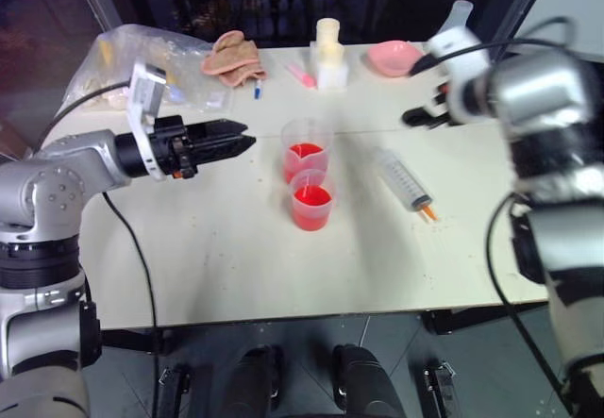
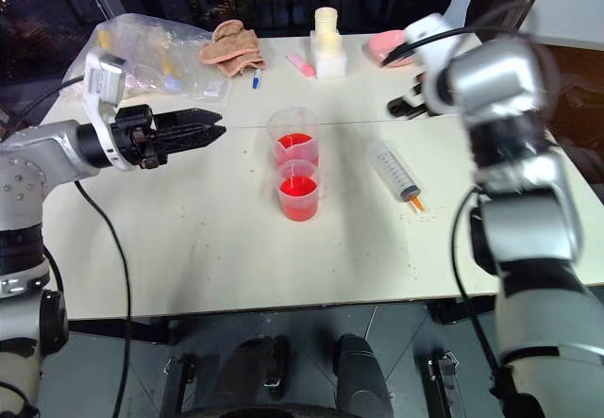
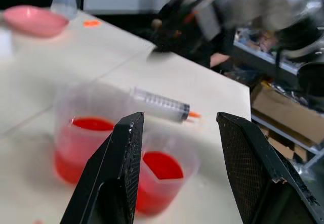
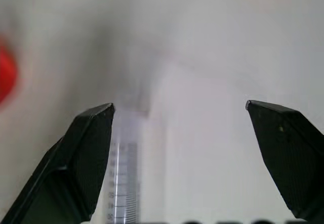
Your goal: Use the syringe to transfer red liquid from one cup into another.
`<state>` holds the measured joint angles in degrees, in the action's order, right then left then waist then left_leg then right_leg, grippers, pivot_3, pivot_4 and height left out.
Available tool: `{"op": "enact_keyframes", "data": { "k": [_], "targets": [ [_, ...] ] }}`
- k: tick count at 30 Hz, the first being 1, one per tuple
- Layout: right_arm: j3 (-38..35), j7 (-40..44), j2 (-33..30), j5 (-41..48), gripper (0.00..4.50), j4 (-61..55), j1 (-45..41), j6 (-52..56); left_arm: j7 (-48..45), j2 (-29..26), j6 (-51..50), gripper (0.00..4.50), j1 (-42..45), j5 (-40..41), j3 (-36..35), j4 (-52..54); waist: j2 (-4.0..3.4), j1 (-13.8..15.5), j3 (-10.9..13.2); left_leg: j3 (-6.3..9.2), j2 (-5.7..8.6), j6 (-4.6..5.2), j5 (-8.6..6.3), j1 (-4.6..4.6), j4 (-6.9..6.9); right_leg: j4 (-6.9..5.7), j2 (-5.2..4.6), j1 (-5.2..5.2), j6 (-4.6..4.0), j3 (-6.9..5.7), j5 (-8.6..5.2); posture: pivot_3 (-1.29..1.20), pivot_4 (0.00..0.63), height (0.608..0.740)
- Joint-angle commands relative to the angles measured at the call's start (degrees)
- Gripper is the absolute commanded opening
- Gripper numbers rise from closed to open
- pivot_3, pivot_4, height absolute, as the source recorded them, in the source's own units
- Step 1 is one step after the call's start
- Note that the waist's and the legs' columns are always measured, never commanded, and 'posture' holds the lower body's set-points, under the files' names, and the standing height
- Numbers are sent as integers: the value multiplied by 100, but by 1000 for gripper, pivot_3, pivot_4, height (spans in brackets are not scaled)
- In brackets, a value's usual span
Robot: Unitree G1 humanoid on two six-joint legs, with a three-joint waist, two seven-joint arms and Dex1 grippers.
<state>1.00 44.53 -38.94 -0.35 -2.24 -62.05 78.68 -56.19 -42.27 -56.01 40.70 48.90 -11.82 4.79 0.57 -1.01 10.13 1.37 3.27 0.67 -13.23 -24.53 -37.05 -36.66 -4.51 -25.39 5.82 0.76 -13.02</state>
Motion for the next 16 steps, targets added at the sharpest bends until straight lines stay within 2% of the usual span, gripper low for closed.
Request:
{"op": "enact_keyframes", "data": {
  "k": [1, 4, 9, 16],
  "targets": [
    [-614, 125, -187, 580, 4303, -1626, 570, 335, -88, -182, 154, 2420, 32, 0, -92, 192, -2, -26, 1, -7, 0, 0, 1, 4, 4, 0, -2, 0, 0, 6, 0, 0, 150, 740],
    [-943, 365, -630, 1070, 4303, -2535, 1308, 709, -181, -349, 194, 2420, -42, -91, -2, 231, -2, 3, 1, -12, -3, 0, 2, 13, -4, -10, -3, 4, -1, 7, 0, 0, 150, 740],
    [-1613, 635, -1018, 1844, 4303, -3106, 1729, 1201, -360, -562, 299, 2420, -191, -233, 171, 256, -2, 24, 1, -14, -3, 4, 1, 14, -11, 2, -8, 15, -2, 7, 0, 0, 150, 740],
    [-1737, 545, -1308, 2476, 4303, -3496, 2057, 1268, -402, -574, 300, 2420, -234, -273, 227, 234, -2, 28, 1, -12, -6, 5, 0, 12, -9, 16, -12, 19, -4, 5, 0, 0, 150, 740]
  ]
}}
